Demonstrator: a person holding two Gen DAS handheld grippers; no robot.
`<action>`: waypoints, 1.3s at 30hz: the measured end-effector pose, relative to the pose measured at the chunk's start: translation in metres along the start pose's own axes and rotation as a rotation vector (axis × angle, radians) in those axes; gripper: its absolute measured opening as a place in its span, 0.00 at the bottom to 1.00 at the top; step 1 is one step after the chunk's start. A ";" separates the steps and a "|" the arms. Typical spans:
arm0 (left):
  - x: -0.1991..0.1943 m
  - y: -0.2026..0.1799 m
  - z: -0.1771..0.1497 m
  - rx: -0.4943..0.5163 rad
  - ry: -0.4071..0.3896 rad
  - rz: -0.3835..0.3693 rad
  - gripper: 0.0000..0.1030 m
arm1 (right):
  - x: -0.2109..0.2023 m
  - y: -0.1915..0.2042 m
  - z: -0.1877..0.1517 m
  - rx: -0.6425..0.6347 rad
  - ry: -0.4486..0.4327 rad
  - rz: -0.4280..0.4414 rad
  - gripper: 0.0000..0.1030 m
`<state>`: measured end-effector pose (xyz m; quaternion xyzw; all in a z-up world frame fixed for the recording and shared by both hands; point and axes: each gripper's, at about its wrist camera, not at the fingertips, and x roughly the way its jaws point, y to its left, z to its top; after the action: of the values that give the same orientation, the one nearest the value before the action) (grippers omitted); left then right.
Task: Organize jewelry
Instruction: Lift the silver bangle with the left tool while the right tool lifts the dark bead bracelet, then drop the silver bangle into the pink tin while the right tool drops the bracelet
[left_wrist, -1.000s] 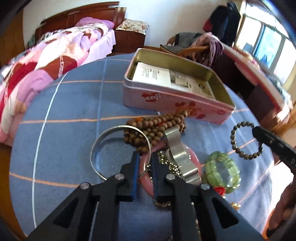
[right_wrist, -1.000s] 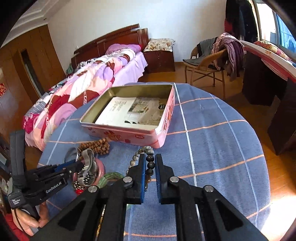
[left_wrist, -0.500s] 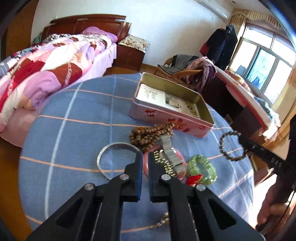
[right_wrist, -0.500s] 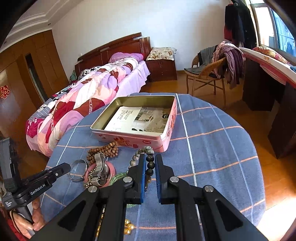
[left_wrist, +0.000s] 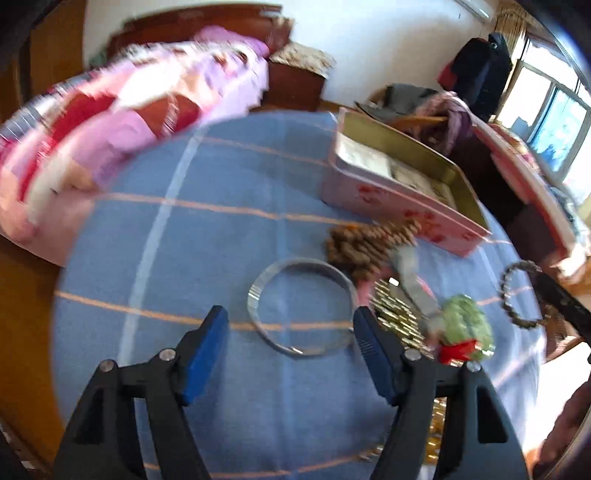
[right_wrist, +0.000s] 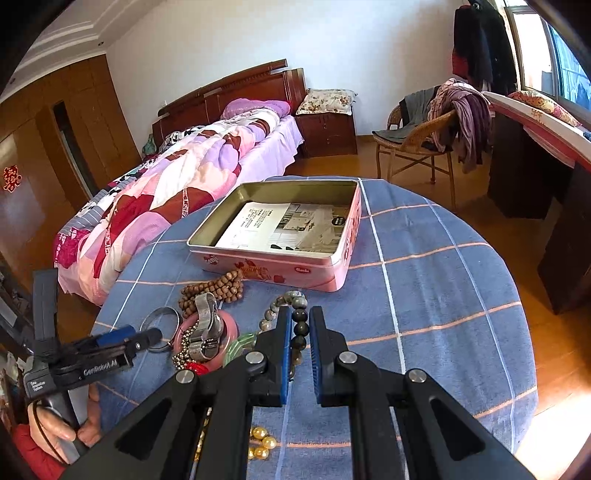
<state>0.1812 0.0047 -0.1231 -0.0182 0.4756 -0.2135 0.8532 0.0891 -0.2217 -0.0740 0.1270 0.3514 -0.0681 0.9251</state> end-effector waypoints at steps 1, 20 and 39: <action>0.000 -0.002 0.000 0.010 0.001 0.001 0.73 | 0.001 -0.001 0.000 0.004 0.001 -0.001 0.09; 0.012 -0.022 0.006 0.187 -0.005 0.122 0.68 | 0.013 -0.010 0.002 0.040 0.019 -0.005 0.09; -0.052 -0.057 0.054 0.132 -0.244 -0.032 0.68 | 0.002 -0.004 0.057 0.037 -0.111 0.068 0.09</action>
<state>0.1818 -0.0363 -0.0388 0.0046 0.3530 -0.2540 0.9005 0.1263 -0.2417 -0.0350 0.1520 0.2937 -0.0502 0.9424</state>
